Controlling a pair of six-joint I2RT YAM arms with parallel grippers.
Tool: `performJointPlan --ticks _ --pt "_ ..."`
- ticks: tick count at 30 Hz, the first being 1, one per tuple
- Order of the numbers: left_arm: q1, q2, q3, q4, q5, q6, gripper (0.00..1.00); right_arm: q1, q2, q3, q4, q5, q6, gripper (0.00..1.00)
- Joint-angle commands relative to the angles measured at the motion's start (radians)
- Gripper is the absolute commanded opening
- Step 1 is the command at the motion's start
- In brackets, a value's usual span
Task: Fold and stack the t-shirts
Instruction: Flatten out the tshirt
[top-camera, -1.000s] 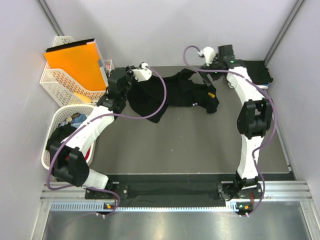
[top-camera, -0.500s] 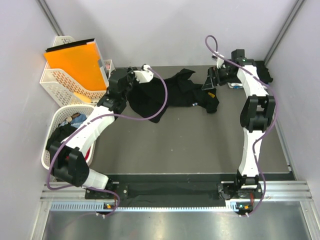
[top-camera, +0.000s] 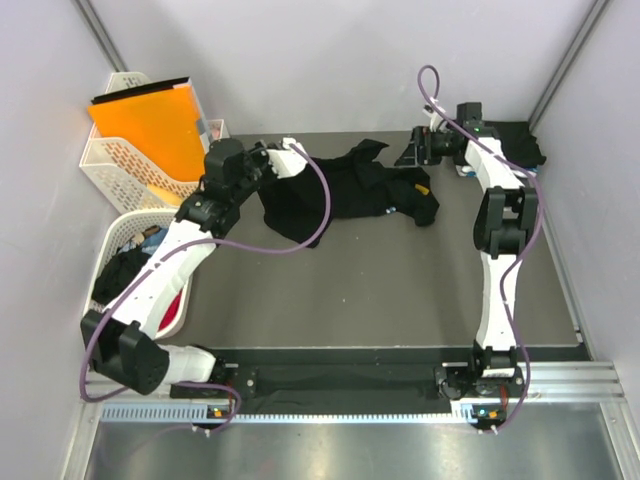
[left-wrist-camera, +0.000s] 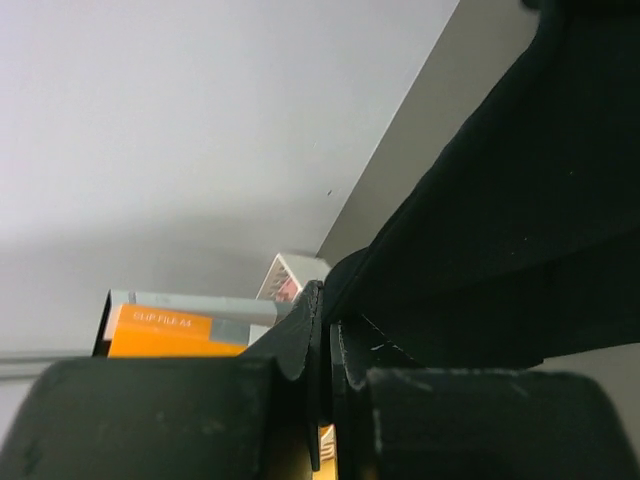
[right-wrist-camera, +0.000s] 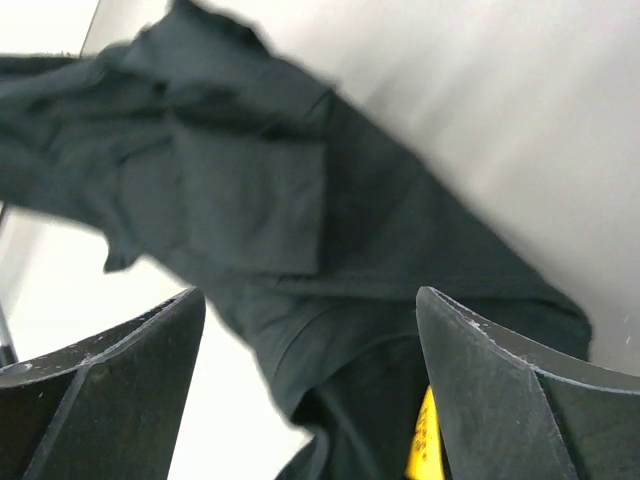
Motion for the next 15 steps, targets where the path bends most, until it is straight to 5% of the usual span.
performJointPlan --ticks 1,15 --pt "-0.003 -0.053 0.088 -0.091 0.132 -0.044 0.0 0.014 0.031 0.022 0.163 -0.049 0.083 0.85" --pt "-0.004 -0.019 0.103 -0.116 0.145 0.007 0.0 0.133 0.005 -0.067 0.197 -0.135 0.077 0.8"
